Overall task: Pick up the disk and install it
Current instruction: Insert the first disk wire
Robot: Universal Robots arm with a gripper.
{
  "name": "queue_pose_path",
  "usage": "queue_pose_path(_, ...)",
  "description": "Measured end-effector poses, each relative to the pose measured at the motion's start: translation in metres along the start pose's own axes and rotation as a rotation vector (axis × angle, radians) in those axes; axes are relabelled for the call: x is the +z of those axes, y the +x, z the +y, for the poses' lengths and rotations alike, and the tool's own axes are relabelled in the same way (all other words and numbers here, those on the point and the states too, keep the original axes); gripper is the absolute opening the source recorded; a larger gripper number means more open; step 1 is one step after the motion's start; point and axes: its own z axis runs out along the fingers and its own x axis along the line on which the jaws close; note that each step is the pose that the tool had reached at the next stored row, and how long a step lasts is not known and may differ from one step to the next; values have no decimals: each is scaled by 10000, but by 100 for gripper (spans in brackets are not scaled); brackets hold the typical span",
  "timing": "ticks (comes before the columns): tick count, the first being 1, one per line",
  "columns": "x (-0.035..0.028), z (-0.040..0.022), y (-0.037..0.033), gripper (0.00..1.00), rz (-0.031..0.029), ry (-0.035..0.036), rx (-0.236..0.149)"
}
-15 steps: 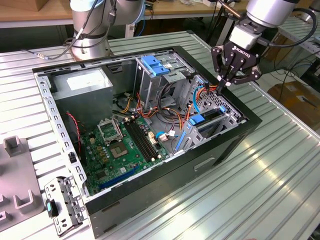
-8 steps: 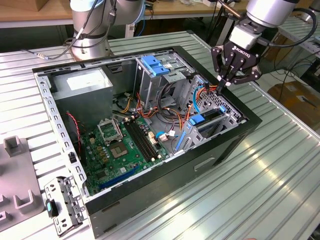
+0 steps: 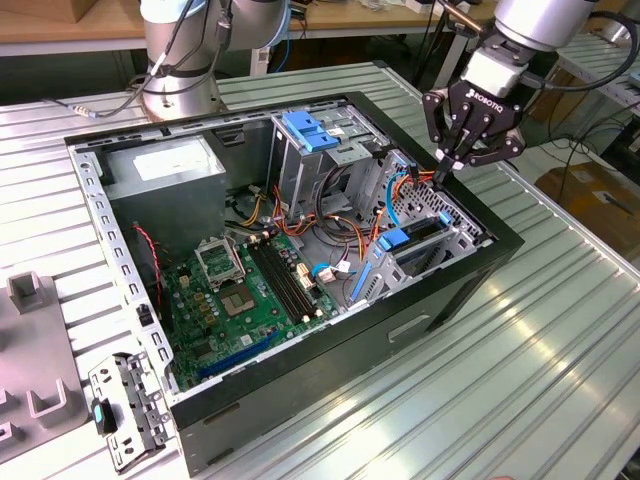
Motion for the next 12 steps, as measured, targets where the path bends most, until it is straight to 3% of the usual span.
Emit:
queue_pose_path(6, 0, -78, -1, 11, -5, -15, -65)
queue_pose_path(12, 0, -79, -4, 11, -4, -15, -71)
